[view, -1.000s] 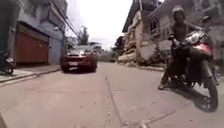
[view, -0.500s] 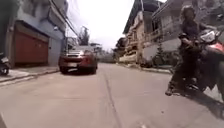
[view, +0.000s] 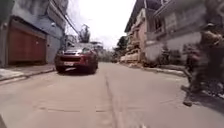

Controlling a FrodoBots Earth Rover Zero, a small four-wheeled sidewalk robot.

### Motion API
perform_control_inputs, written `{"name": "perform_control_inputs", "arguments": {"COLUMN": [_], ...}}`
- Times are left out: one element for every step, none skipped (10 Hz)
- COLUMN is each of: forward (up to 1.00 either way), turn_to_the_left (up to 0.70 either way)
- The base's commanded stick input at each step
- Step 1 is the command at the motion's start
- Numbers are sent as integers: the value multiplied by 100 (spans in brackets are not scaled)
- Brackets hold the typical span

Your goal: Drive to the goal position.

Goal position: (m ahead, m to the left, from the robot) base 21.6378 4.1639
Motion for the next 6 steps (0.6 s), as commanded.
{"name": "perform_control_inputs", "arguments": {"forward": [100,100,100,100,100,100], "turn_to_the_left": [0,0,0,0,0,0]}}
